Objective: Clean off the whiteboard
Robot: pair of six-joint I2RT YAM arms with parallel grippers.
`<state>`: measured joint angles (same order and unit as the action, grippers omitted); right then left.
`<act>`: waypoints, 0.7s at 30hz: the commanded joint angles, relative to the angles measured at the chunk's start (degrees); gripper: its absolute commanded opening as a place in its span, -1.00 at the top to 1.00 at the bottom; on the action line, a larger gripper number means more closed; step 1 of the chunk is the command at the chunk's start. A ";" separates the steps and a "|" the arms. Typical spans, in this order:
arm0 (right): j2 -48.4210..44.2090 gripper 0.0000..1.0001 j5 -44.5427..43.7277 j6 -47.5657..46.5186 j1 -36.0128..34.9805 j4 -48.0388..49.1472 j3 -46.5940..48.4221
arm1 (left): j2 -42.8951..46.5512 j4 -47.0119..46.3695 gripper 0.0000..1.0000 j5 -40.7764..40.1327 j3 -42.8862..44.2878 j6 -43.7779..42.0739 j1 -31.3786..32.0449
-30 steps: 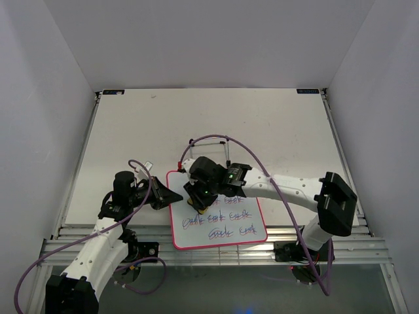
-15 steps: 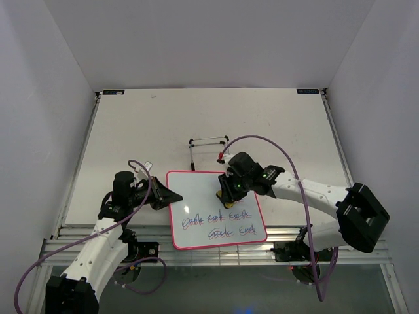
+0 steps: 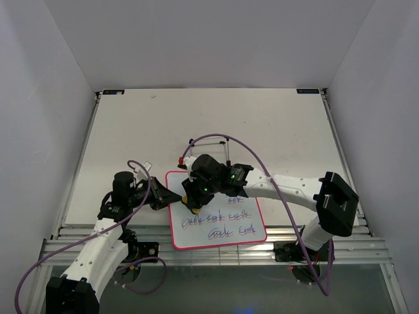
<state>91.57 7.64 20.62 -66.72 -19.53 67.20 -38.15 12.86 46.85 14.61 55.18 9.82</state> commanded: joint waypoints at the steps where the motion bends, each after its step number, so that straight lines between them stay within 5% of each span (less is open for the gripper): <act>1: 2.13 0.50 1.06 0.21 1.67 2.03 -1.36 | 1.50 -3.11 1.00 -2.03 1.56 -3.15 0.55; 14: -11.84 0.51 4.40 -0.05 25.22 9.16 -33.51 | 2.29 -3.46 1.00 -3.17 0.51 -2.53 0.55; 21: -15.28 0.51 3.33 -1.46 29.81 4.85 -33.63 | 2.47 -3.63 1.00 -3.26 -0.28 -2.53 0.55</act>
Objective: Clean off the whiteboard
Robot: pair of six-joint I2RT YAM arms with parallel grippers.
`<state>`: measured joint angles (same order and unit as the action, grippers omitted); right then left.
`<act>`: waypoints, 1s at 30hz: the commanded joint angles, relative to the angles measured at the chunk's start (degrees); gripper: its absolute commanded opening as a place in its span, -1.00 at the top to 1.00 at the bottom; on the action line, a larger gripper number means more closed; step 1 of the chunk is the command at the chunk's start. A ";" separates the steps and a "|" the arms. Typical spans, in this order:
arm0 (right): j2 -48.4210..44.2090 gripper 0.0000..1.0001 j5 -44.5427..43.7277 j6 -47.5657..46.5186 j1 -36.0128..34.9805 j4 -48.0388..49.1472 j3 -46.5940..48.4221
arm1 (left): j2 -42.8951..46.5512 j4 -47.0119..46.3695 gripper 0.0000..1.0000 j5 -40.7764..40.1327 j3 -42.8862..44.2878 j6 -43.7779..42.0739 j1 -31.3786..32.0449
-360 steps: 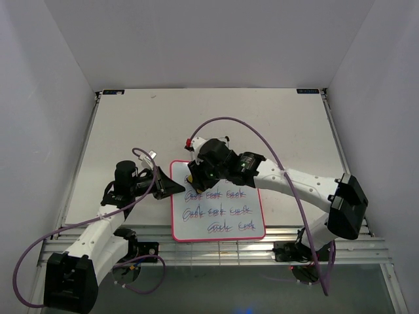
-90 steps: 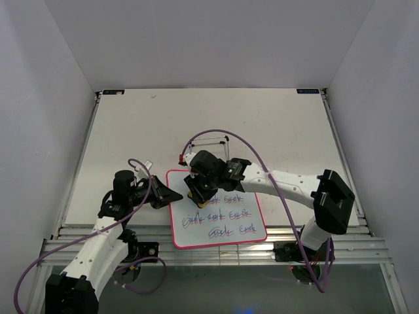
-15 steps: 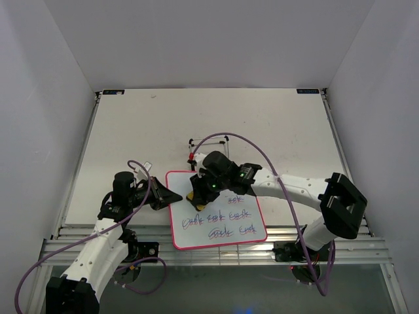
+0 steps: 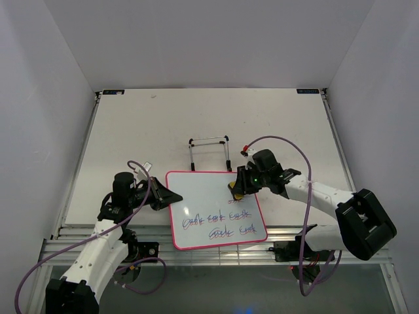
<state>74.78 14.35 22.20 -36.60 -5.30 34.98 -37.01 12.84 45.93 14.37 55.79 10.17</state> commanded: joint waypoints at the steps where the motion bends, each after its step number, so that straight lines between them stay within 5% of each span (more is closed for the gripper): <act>1: 1.24 0.52 -2.49 -2.69 -0.58 -8.86 -1.15 | 1.42 -3.70 1.00 -2.34 -0.13 -3.06 0.20; 14: -1.75 0.53 -0.70 3.91 -16.49 -0.06 0.88 | 4.23 -3.61 1.00 -6.55 -1.54 0.46 0.20; 30: -5.71 0.53 -3.10 1.80 6.89 -7.00 -9.85 | 6.17 -0.80 1.00 -11.13 -1.63 1.96 0.20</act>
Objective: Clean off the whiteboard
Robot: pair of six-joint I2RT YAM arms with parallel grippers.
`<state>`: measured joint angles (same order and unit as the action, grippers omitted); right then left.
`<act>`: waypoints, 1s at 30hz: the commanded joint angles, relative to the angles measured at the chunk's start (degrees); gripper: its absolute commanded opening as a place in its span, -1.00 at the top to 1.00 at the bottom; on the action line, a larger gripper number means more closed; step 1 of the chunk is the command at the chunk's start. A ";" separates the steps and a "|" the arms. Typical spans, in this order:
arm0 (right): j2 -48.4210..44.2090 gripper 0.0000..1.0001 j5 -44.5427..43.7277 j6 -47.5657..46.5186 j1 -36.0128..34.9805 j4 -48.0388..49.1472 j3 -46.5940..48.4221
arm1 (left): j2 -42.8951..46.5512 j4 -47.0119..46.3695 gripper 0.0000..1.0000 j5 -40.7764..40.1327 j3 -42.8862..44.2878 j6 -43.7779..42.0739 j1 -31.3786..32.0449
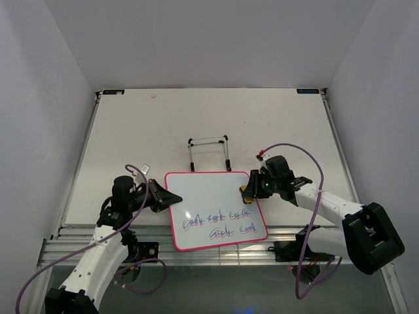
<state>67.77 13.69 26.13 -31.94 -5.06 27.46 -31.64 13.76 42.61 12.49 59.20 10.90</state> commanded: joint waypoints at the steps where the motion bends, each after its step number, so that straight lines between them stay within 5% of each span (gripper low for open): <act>1: 1.66 0.53 -2.27 -3.01 2.67 -7.33 -2.15 | 0.53 -1.72 1.00 -7.63 0.34 -1.46 -0.52; 7: 4.30 0.54 -3.41 -5.74 4.61 -8.30 -1.36 | -0.53 -1.81 1.00 -5.96 0.87 -3.21 -0.52; 13: 2.20 0.57 4.57 -5.92 3.39 -6.56 0.57 | -2.63 -3.91 1.00 -3.50 0.78 -3.83 -0.52; 16: 1.49 0.57 7.84 -3.28 -3.71 -3.91 2.85 | -3.25 -4.71 1.00 -3.24 0.78 -3.74 -0.52; 23: 12.80 0.58 -0.06 0.15 -26.82 -6.46 19.10 | -3.87 -5.50 1.00 -2.44 1.57 -3.65 -0.52; 30: 16.52 0.60 -4.12 -0.38 -26.34 -8.22 20.80 | -2.91 -4.80 1.00 -1.65 2.18 -3.83 -0.52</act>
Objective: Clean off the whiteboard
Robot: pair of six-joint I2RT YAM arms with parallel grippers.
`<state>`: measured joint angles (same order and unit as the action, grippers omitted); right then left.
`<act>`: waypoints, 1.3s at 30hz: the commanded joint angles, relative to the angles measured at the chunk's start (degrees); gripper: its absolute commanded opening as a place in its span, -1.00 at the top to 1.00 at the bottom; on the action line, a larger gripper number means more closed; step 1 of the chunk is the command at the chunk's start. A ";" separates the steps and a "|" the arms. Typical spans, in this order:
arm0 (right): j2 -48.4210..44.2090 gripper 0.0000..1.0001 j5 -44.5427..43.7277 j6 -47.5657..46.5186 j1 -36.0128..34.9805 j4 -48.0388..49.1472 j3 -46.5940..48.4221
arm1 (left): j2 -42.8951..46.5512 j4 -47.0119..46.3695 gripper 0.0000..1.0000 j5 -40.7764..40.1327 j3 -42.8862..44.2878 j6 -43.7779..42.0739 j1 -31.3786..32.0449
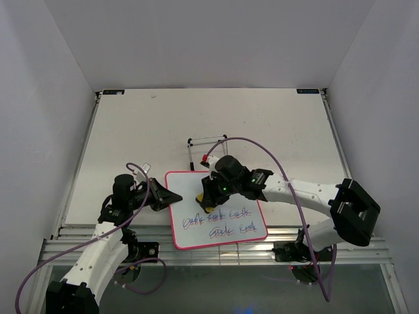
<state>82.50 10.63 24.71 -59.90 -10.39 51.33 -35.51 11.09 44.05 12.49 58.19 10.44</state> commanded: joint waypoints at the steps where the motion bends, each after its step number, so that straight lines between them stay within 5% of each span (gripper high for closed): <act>1: 1.35 0.60 -1.05 0.87 3.02 -2.79 -4.38 | 1.14 -1.95 1.00 -3.10 2.19 -3.17 -0.07; 14: -15.17 0.61 3.51 -4.05 30.79 -5.43 -26.28 | 4.39 -0.37 1.00 -4.41 2.10 -1.51 -0.07; 26: -10.60 0.64 4.66 -5.37 39.93 -5.16 -24.79 | 7.56 1.74 1.00 -2.75 4.30 -0.45 -0.07; 34: -20.96 0.68 -3.33 -5.02 43.11 -14.20 -14.25 | 7.64 2.26 1.00 -1.51 4.38 -0.98 -0.07; 39: -25.36 0.70 1.57 -5.72 40.31 -15.89 -11.51 | 8.61 2.44 1.00 -2.22 4.03 -0.54 -0.07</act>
<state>59.31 10.22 20.38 -17.85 -23.27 38.17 -28.42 16.40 42.81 13.89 58.65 10.61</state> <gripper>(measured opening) 0.382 0.130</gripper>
